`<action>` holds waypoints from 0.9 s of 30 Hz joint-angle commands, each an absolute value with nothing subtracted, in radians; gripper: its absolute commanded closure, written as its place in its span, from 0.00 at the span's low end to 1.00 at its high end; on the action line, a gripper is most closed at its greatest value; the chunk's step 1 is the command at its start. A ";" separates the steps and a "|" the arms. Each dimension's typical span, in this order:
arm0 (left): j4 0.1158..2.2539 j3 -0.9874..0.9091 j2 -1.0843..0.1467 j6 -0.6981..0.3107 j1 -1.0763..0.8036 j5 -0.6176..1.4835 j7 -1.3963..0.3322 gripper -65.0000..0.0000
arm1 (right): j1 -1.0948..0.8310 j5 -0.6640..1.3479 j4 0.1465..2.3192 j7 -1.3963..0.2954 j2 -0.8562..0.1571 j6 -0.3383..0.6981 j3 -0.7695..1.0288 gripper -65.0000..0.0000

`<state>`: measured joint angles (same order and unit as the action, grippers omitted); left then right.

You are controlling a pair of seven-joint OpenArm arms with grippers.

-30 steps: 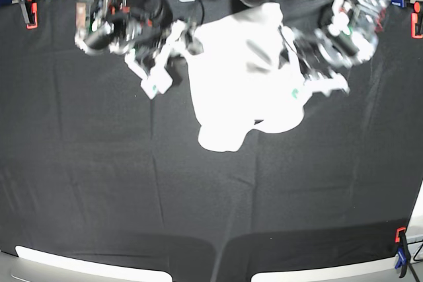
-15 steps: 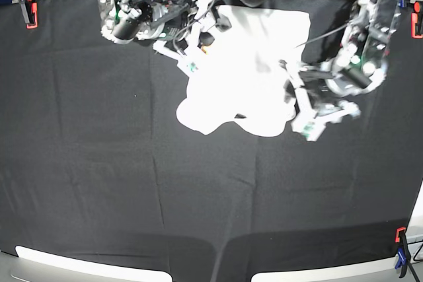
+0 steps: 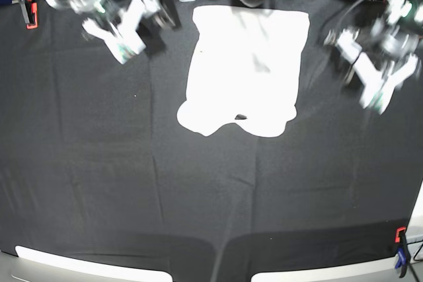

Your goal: Layout the t-shirt on the table in an organized manner, then fold the t-shirt properly

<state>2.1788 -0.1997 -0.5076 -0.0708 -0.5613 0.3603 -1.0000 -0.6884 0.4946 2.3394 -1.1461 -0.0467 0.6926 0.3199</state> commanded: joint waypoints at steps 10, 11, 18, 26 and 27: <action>2.201 -0.313 -0.515 -0.215 -1.027 0.403 -0.967 0.56 | -1.039 0.509 2.356 -1.130 -0.050 0.698 0.383 0.55; 2.201 -0.313 -0.513 -0.230 -1.065 0.403 -0.954 0.56 | -1.075 0.509 2.356 -1.130 -0.050 0.698 0.383 0.55; 1.900 -0.231 -0.512 -0.441 -1.089 0.402 -0.663 0.56 | -1.145 0.268 2.064 -0.894 -0.145 0.698 0.262 0.55; 1.100 0.066 -0.509 -0.547 -0.655 0.304 -0.530 0.56 | -0.794 0.261 1.221 -0.563 -0.382 0.654 -0.047 0.55; 1.017 0.097 -0.507 -0.547 -0.609 0.303 -0.482 0.56 | -0.745 0.262 1.131 -0.506 -0.393 0.654 -0.079 0.55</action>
<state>1.0004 0.1036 -0.4915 -0.5396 -0.5941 0.2951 -0.4763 -0.7250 0.2592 1.1156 -0.5026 -0.3779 0.6491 -0.0849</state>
